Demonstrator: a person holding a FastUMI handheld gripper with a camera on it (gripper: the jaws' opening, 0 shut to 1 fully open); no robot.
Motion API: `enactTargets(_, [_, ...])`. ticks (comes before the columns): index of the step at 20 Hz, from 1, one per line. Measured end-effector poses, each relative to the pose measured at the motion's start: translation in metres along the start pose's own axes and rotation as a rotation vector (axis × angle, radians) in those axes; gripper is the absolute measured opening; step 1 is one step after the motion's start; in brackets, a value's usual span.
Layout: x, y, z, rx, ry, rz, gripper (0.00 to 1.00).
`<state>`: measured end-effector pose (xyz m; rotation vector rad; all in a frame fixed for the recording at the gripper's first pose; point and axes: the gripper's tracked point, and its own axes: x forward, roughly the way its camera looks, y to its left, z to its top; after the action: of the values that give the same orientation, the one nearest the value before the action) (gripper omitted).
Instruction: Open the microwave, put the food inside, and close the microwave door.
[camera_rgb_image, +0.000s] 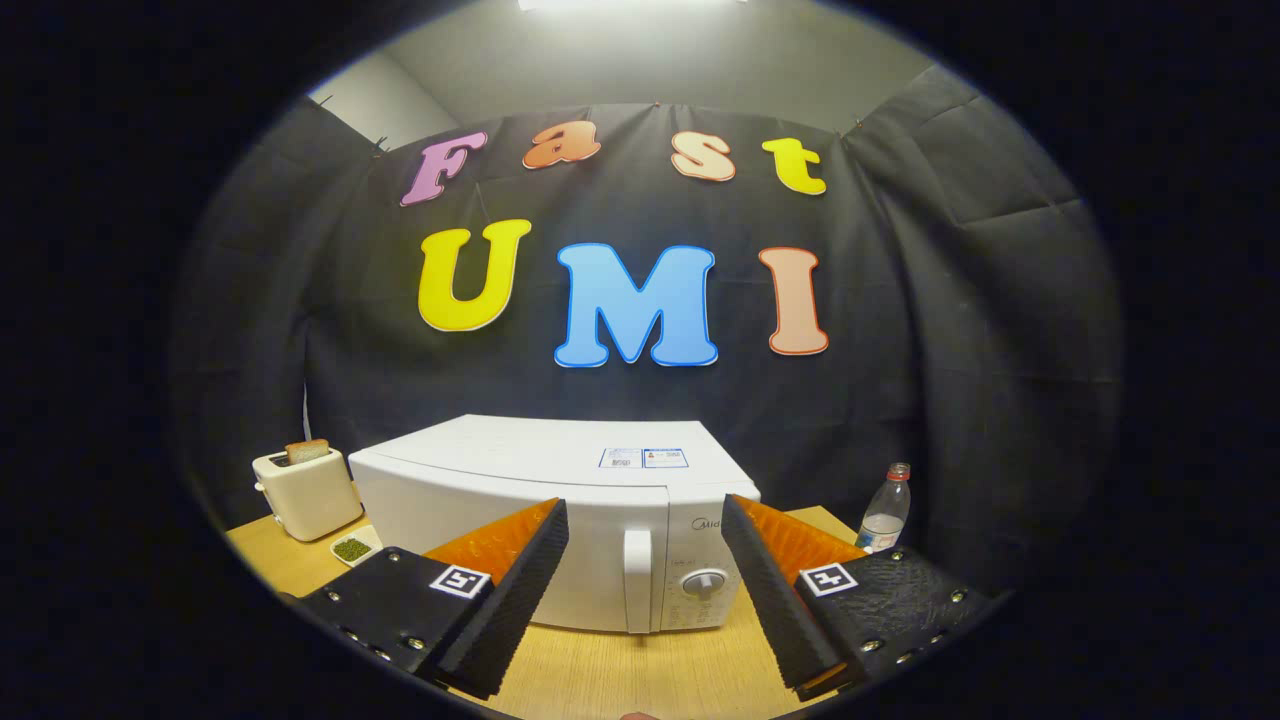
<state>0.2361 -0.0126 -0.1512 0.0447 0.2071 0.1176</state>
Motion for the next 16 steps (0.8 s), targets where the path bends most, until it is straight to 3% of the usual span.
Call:
enactTargets(8, [0.05,-0.001,-0.054,0.011,0.1,0.01,0.97])
enactTargets(12, [0.062,0.0,-0.079,0.017,0.154,0.019,0.88])
enactTargets(13, [0.064,0.0,-0.083,0.023,0.167,0.019,0.71])
enactTargets(16, [0.066,0.005,-0.097,0.035,0.201,0.032,0.69])
